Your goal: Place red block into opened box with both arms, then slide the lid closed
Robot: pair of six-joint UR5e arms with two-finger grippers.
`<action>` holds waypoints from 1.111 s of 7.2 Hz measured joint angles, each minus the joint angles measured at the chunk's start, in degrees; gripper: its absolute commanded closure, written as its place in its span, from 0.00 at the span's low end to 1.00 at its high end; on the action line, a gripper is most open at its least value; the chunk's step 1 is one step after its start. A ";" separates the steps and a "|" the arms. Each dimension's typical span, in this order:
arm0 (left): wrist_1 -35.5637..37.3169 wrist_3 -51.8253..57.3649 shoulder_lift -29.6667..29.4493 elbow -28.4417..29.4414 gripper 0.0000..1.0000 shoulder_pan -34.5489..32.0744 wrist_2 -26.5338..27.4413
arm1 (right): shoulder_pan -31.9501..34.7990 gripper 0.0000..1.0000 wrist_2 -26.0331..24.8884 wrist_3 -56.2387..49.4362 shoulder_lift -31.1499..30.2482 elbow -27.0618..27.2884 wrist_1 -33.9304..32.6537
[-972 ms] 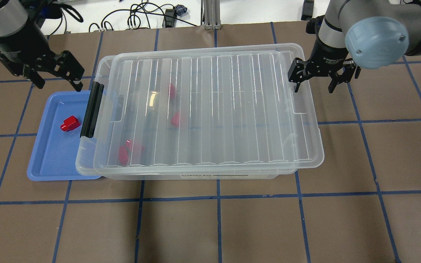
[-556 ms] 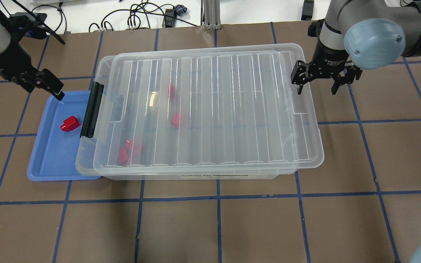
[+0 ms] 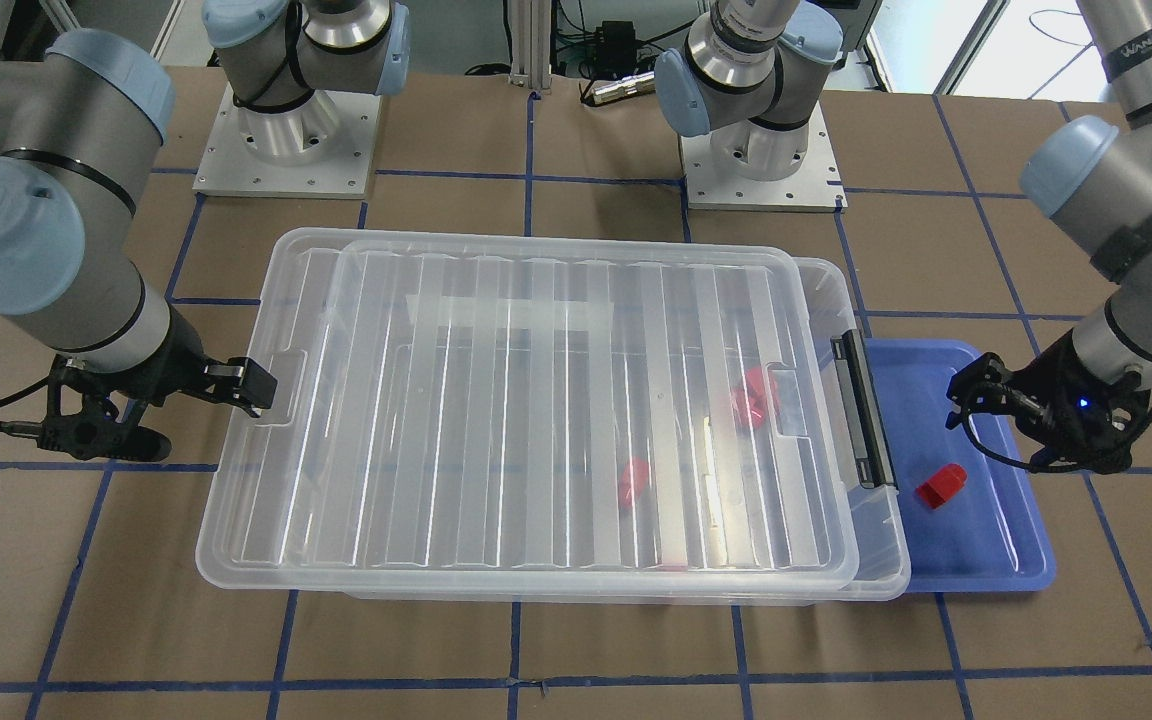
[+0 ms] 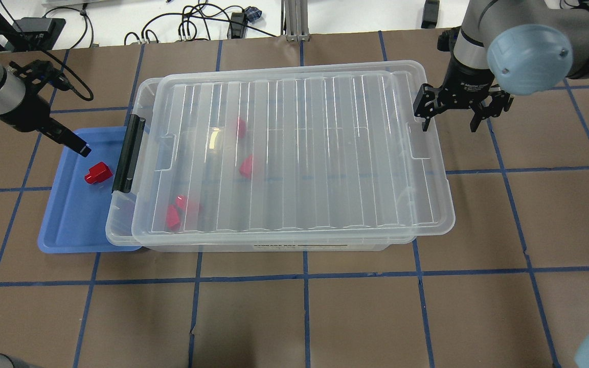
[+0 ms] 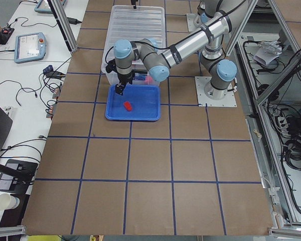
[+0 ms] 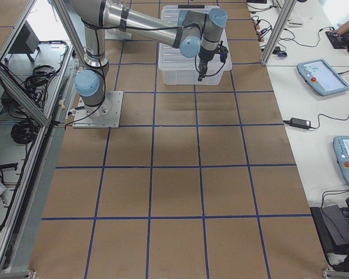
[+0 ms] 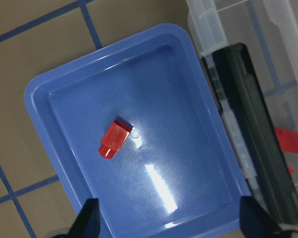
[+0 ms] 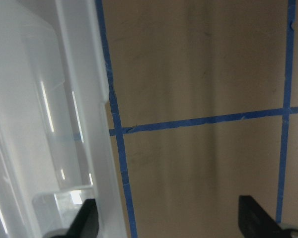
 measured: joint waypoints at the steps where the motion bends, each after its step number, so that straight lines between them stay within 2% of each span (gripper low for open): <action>1: 2.05 1.41 -2.25 -0.27 0.00 0.72 -0.21 | -1.11 0.00 -0.03 -0.93 -0.01 -0.07 0.04; 3: 5.11 2.24 -6.17 -0.47 0.00 1.15 -0.25 | -3.33 0.00 -0.14 -3.42 -0.10 -0.43 0.20; 5: 5.07 2.48 -6.98 -1.21 0.00 1.07 -0.02 | -5.42 0.00 -0.31 -6.05 -0.15 -0.54 0.31; 7: 7.75 2.44 -7.72 -4.62 0.16 0.98 0.13 | -6.87 0.00 -1.67 -9.47 -0.17 -0.60 0.16; 8: 10.41 2.31 -8.35 -5.73 0.35 0.91 0.32 | -7.94 0.00 -2.03 -11.11 -0.17 -0.63 0.13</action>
